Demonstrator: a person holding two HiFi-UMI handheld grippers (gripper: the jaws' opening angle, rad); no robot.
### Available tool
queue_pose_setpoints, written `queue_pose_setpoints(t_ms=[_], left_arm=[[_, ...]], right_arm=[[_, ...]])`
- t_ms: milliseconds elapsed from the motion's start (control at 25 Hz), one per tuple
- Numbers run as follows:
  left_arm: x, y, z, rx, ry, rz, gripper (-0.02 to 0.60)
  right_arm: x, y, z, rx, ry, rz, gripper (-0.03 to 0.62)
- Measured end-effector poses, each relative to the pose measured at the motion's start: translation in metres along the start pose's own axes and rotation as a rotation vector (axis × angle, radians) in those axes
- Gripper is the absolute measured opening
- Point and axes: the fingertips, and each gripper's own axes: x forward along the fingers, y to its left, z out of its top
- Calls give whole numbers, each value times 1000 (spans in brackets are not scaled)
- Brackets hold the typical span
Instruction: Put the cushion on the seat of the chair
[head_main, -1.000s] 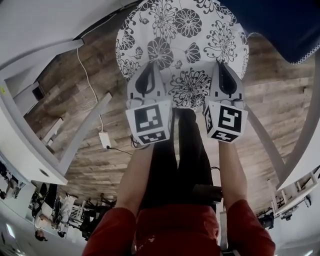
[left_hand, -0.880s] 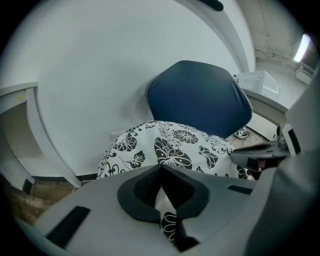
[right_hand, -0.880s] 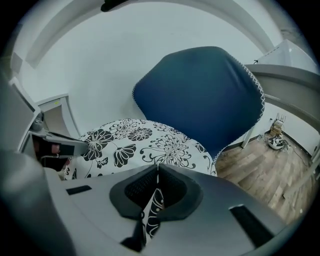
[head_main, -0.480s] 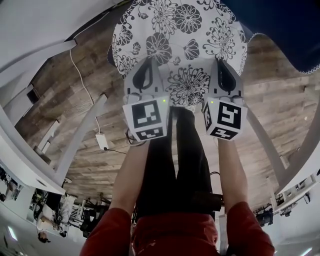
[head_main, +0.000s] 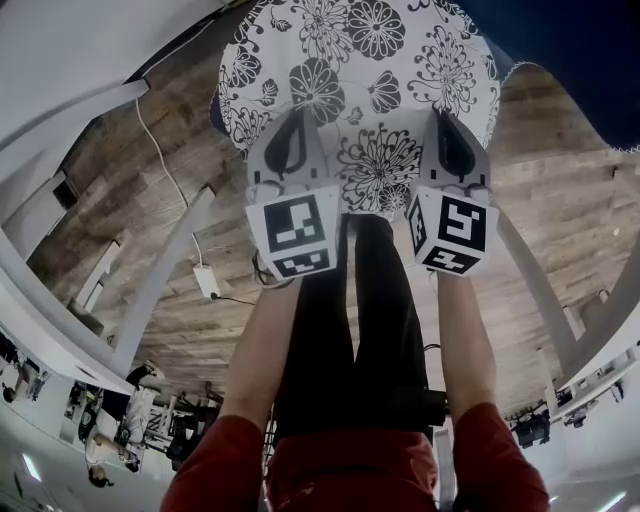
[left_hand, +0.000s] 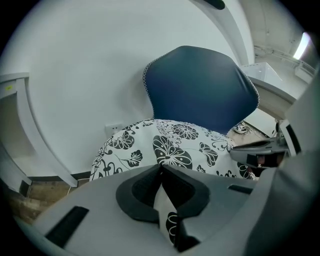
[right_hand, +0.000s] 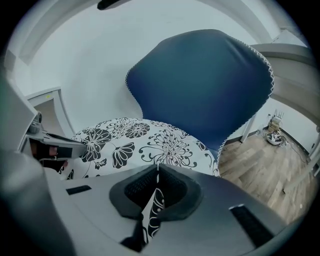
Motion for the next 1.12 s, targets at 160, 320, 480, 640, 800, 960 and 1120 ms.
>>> queue_pose_setpoints(t_ms=[160,320,480,640,800,960,1120], left_arm=[[2,1,-3,8,5,14,31],[2,2,-5,1,7,35,31],[0,2,-1,7,-4,46,58],[-2,1,0,7,-4,42,130],[-4,3,1,10,-10,46,138],[-6,2,3,8,-18,49,144],[-15,1,13,10,-41,50,143]], right_arm=[[3,-1,-4,-3,10,-7,31],[5,-1,-6,-5,18,-13,31],[3,-2,-4,4,16,-9,41],[2,-2,-3,10,19,-6,100],[0,1,-2,7,11,-5,110],[-1,1,2,4,1,3,110],[-9,4,13,0,-26,7,110]])
